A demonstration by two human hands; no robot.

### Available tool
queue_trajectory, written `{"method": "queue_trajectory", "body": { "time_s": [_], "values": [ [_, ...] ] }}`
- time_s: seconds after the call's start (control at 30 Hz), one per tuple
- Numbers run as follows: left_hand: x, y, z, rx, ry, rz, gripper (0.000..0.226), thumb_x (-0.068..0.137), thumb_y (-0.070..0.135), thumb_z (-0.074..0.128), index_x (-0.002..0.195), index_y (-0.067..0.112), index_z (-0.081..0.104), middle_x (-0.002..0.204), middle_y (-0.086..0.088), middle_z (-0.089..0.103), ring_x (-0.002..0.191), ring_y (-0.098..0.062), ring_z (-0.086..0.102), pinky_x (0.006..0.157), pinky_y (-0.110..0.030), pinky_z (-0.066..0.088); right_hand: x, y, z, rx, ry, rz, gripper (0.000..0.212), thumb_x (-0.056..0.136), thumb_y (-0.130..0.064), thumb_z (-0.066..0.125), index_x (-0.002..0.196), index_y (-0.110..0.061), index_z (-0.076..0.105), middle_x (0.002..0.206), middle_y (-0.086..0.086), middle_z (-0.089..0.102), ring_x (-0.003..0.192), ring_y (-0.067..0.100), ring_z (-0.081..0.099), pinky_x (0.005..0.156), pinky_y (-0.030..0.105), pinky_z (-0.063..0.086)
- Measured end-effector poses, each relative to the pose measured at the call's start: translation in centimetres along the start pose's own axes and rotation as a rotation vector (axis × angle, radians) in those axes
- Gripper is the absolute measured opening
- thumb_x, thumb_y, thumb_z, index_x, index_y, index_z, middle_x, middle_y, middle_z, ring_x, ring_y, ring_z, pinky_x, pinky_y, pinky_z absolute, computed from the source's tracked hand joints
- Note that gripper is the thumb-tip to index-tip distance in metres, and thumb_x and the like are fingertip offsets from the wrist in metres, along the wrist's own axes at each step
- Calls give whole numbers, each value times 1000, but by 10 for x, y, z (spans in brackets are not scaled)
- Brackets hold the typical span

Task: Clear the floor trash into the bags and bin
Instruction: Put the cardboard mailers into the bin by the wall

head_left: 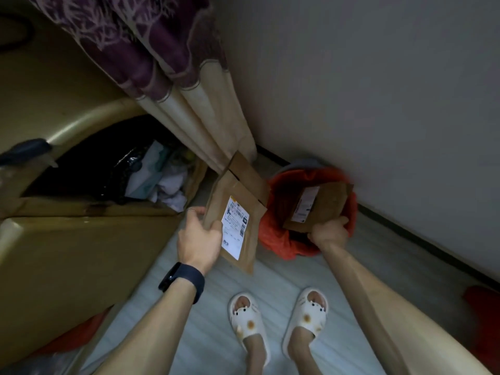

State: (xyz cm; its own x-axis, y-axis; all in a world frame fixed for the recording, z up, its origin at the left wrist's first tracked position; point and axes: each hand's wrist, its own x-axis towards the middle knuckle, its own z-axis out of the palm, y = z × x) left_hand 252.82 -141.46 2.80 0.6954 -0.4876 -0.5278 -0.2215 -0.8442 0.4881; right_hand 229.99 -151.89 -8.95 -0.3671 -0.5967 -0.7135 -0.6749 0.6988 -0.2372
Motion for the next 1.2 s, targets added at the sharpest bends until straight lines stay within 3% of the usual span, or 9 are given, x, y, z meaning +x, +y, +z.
{"method": "queue_trajectory", "body": {
  "time_s": [0.17, 0.27, 0.37, 0.47, 0.63, 0.73, 0.87, 1.0, 1.2],
  "values": [
    [18, -12, 6, -52, -13, 38, 26, 84, 21, 59, 105, 32, 48, 81, 17, 55, 86, -23, 58, 76, -29, 45, 31, -1, 38, 48, -167, 57, 52, 80, -20, 76, 121, 3, 54, 113, 20, 67, 106, 37, 66, 92, 42, 53],
    [23, -13, 6, -73, -29, 33, 25, 84, 21, 59, 105, 31, 50, 82, 17, 58, 87, -23, 63, 80, -34, 52, 34, 4, 49, 199, -251, 127, 29, 88, -29, 64, 96, -1, 62, 78, 13, 68, 68, 33, 73, 76, 48, 61],
    [22, -12, 4, -105, -39, 15, 24, 83, 21, 59, 103, 32, 52, 84, 16, 63, 88, -22, 64, 81, -35, 53, 27, 10, 47, 214, -280, 150, 26, 92, -29, 57, 88, -4, 61, 86, 18, 72, 54, 27, 70, 58, 38, 61],
    [19, -6, -4, -148, -46, 5, 22, 82, 20, 61, 99, 31, 54, 79, 24, 62, 83, -14, 62, 73, -28, 46, 11, 6, 32, 334, -321, 107, 29, 94, -37, 57, 101, -9, 61, 95, 11, 72, 63, 20, 72, 53, 28, 56],
    [8, 8, -24, -301, -208, -120, 23, 82, 17, 66, 97, 32, 55, 88, 9, 68, 77, -11, 66, 64, -28, 49, -40, -26, -17, 420, -569, 35, 63, 71, -76, 64, 109, -26, 63, 102, 0, 72, 96, 18, 69, 80, 37, 57],
    [0, 13, -30, -382, -340, -245, 29, 82, 14, 68, 108, 22, 57, 92, -4, 72, 77, -22, 70, 59, -30, 52, -67, -40, -39, 473, -679, 5, 58, 73, -55, 78, 119, -25, 64, 107, -1, 75, 103, 20, 70, 89, 42, 56],
    [-14, 17, -33, -411, -501, -396, 32, 86, 13, 67, 116, 17, 55, 93, -9, 75, 78, -23, 73, 54, -32, 56, -93, -35, -67, 635, -560, -67, 45, 80, -5, 74, 118, -24, 60, 101, 6, 76, 89, 26, 74, 68, 40, 59],
    [-23, 27, -26, -460, -626, -491, 38, 88, 7, 67, 123, 11, 52, 95, -12, 75, 83, -24, 74, 62, -38, 61, -107, -20, -89, 637, -353, -202, 45, 85, 4, 63, 103, -36, 64, 100, 2, 75, 88, 24, 73, 72, 46, 61],
    [-20, 40, -8, -605, -561, -551, 41, 85, 0, 71, 121, 7, 53, 94, -15, 71, 75, -24, 72, 53, -35, 59, -125, 6, -111, 442, -241, -539, 55, 86, 10, 58, 106, -38, 74, 119, -13, 68, 117, 3, 59, 100, 20, 46]
  ]
}}
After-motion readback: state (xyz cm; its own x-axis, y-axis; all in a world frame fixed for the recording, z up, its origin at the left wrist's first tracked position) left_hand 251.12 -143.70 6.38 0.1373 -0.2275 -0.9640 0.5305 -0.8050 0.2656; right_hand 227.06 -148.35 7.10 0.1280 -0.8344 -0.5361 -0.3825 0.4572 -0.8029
